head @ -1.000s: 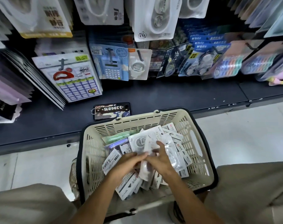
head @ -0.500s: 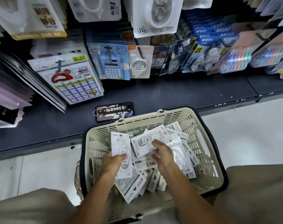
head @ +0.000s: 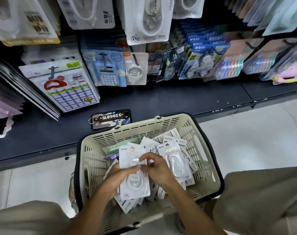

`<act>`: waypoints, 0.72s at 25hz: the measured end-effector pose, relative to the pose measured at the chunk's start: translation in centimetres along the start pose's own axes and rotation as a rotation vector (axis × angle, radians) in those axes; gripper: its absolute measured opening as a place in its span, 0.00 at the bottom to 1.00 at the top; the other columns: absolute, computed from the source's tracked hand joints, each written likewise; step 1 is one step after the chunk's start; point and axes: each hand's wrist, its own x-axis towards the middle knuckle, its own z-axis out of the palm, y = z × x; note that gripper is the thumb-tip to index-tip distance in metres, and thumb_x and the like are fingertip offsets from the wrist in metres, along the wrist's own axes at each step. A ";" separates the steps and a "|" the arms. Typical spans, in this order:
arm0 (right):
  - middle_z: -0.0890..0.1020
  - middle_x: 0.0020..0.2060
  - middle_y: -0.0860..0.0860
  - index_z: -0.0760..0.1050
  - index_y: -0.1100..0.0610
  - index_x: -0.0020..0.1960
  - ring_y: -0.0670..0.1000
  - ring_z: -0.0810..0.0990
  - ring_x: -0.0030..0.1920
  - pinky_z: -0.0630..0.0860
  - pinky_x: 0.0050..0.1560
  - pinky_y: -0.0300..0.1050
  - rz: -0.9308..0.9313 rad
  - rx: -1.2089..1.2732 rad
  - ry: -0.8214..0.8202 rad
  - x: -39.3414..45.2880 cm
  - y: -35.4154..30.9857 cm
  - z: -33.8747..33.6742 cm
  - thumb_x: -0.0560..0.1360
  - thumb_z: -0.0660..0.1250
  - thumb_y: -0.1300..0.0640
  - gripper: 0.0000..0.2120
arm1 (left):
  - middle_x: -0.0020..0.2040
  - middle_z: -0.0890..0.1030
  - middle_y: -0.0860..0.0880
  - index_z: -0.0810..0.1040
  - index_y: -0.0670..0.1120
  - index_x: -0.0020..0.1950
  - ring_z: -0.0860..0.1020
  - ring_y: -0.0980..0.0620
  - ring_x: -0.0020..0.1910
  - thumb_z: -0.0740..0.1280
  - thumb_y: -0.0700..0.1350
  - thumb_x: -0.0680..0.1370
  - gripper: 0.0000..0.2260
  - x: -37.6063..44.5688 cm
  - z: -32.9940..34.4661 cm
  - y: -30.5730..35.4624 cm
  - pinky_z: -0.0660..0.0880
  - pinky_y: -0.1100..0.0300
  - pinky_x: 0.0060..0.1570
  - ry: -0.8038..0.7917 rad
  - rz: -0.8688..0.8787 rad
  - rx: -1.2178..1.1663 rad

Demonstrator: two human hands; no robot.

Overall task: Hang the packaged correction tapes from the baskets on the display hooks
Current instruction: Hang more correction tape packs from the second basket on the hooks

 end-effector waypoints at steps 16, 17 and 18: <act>0.85 0.53 0.50 0.76 0.52 0.61 0.50 0.86 0.49 0.84 0.47 0.49 0.278 0.195 -0.115 -0.2 -1.3 -3.5 0.75 0.73 0.55 0.16 | 0.55 0.85 0.41 0.83 0.46 0.53 0.84 0.42 0.49 0.69 0.43 0.77 0.07 0.2 0.6 1.1 0.78 0.54 0.45 0.265 -0.006 -0.012; 0.85 0.53 0.51 0.75 0.54 0.60 0.51 0.86 0.50 0.83 0.53 0.53 0.274 0.074 -0.147 -0.4 -1.8 -1.9 0.78 0.70 0.50 0.13 | 0.56 0.85 0.38 0.83 0.44 0.55 0.85 0.40 0.48 0.67 0.49 0.78 0.12 0.2 0.5 1.1 0.80 0.53 0.45 0.188 -0.041 -0.108; 0.85 0.52 0.52 0.75 0.56 0.58 0.52 0.85 0.51 0.81 0.55 0.53 0.271 -0.109 -0.140 -0.5 -2.0 -0.2 0.80 0.65 0.44 0.15 | 0.56 0.85 0.38 0.83 0.44 0.58 0.85 0.39 0.50 0.65 0.57 0.78 0.19 0.0 0.2 1.0 0.82 0.50 0.48 0.113 -0.079 -0.183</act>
